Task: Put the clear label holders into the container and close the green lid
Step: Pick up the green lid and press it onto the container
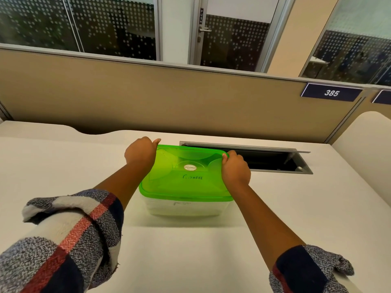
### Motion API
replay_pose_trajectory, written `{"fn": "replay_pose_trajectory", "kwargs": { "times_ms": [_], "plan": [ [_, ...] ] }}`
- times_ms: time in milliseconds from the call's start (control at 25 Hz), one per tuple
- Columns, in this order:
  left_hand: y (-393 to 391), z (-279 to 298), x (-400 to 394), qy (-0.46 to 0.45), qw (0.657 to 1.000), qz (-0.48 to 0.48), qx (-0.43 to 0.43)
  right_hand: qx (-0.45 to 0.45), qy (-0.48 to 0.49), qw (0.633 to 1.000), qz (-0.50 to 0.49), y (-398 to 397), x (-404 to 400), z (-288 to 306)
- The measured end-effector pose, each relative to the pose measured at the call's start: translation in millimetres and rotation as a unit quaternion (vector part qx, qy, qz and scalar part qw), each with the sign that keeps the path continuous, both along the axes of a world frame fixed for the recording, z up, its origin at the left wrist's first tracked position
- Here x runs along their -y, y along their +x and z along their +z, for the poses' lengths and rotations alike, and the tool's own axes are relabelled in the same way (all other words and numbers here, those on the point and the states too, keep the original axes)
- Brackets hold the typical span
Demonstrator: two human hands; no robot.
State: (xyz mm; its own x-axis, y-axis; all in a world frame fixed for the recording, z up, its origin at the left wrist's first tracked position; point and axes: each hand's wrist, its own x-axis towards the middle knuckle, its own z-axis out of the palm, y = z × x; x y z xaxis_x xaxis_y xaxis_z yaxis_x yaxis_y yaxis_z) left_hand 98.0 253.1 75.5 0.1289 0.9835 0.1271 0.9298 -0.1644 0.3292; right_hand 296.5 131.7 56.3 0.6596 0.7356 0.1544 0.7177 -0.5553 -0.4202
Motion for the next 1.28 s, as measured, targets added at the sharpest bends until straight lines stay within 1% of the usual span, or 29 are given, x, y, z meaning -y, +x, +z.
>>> {"fn": "replay_pose_trajectory", "kwargs": {
  "times_ms": [240,400,640,1000,1280],
  "plan": [
    [1,-1,-6,-0.004,0.999,-0.024,-0.023,-0.02,-0.008,1.0,-0.001,1,0,1],
    [3,1,-10,0.003,0.998,-0.034,-0.053,0.003,-0.02,1.0,0.007,1,-2,0],
    [5,2,-14,-0.002,0.997,-0.029,-0.066,0.041,-0.078,0.995,0.043,5,-9,0],
    [5,3,-17,-0.001,0.998,-0.024,-0.055,0.046,-0.08,0.995,0.049,6,-10,1],
    [2,7,-17,0.0,0.997,-0.042,-0.071,0.096,-0.07,0.992,0.046,5,-7,6]
  ]
}}
